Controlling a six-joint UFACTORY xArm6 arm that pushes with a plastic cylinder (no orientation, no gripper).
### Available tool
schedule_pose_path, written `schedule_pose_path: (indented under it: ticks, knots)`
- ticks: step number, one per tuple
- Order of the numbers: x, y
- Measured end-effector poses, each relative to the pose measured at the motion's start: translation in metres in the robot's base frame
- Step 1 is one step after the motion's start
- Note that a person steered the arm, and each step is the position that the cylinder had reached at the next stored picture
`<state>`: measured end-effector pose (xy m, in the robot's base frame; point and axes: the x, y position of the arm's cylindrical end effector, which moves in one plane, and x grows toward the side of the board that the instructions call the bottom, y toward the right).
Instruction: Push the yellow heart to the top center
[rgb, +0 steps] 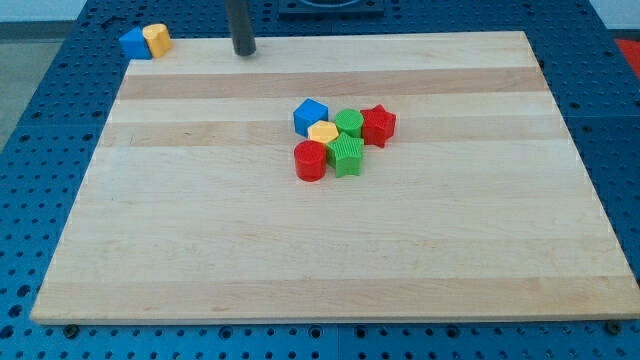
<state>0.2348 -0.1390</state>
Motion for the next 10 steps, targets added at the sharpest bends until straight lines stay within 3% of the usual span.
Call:
schedule_pose_path:
  ticks: [1, 2, 3, 4, 6, 7, 10]
  knots:
    - [0.002, -0.041]
    - [-0.042, -0.047]
    - [-0.044, -0.047]
    - [-0.017, -0.046]
    - [0.053, -0.131]
    - [0.057, -0.164]
    - [0.048, -0.166]
